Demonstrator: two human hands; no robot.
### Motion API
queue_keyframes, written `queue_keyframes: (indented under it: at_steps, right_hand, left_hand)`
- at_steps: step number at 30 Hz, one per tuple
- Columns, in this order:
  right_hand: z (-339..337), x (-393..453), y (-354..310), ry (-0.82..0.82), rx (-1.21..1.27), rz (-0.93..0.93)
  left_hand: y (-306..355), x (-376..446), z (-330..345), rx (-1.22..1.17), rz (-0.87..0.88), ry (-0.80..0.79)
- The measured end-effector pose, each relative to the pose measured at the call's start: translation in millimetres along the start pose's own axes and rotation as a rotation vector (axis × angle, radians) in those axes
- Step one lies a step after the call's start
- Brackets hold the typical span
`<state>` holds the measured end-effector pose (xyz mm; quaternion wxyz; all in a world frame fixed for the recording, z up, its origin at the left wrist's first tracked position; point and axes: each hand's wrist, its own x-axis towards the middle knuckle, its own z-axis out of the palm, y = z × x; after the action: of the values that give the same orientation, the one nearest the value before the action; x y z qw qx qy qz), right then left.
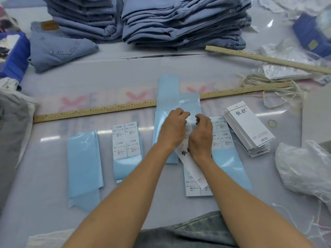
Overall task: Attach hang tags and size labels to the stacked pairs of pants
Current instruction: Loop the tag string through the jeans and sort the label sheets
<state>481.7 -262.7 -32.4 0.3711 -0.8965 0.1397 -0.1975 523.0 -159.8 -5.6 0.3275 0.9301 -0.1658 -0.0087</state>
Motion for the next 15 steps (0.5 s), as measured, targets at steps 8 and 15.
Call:
queue_keyframes:
  at_steps: [8, 15]
  right_hand:
    - [2, 3, 4, 0.101, -0.046, -0.006]
    - [8, 4, 9, 0.078, -0.24, 0.031]
  left_hand:
    - [-31, 28, 1, 0.213, 0.274, -0.17]
    - [-27, 23, -2, 0.201, 0.364, -0.097]
